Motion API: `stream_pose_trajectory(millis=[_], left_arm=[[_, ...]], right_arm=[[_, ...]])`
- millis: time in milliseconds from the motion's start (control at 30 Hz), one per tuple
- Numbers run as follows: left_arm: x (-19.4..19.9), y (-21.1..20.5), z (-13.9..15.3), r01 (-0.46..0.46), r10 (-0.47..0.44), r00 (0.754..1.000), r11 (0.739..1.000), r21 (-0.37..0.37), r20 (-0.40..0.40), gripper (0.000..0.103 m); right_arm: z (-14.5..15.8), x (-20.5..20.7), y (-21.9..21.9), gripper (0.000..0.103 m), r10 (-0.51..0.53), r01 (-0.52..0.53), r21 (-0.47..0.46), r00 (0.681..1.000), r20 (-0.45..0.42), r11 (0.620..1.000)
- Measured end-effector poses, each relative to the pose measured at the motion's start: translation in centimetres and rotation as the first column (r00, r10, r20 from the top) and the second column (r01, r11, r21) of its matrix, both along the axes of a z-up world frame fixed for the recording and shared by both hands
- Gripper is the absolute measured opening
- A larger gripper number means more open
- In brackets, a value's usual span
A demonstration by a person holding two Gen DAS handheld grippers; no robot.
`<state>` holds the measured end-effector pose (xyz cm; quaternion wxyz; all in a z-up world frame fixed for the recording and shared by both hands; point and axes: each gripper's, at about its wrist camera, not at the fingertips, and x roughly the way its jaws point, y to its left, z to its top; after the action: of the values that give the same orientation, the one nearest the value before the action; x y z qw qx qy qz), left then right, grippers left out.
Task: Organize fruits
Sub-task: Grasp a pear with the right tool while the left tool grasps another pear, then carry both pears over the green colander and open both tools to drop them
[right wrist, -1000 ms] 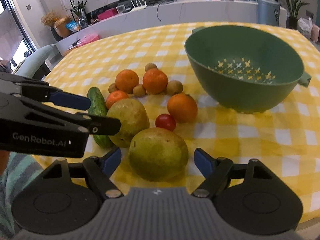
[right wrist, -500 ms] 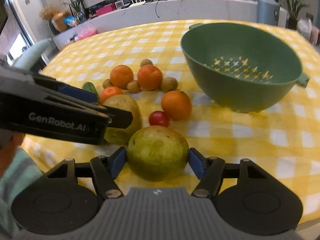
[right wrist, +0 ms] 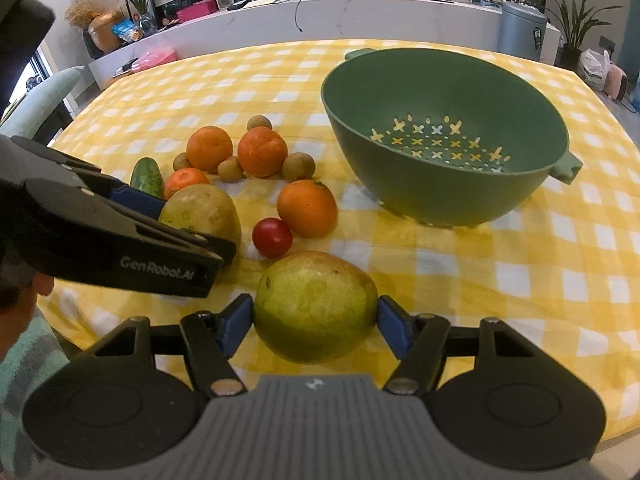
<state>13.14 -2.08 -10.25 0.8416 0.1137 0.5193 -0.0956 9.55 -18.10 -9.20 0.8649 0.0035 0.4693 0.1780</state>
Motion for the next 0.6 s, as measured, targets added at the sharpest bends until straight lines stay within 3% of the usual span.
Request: stream_pose_trajectory(millis=[233,600], left_arm=[[-0.8,-0.7,-0.1,0.029,-0.031,0.999,0.999,0.033,0.044,0.071],[-0.8,0.7,2.2,-0.020,0.030,0.996,0.994,-0.107,0.089,0.071]], right_arm=[[0.4,0.1,-0.1,0.065,0.005,-0.005,-0.014,1.000,-0.001,1.000],[3.3,0.9,-1.0,0.064,0.044,-0.041,-0.041,0.997,0.058,0.998]])
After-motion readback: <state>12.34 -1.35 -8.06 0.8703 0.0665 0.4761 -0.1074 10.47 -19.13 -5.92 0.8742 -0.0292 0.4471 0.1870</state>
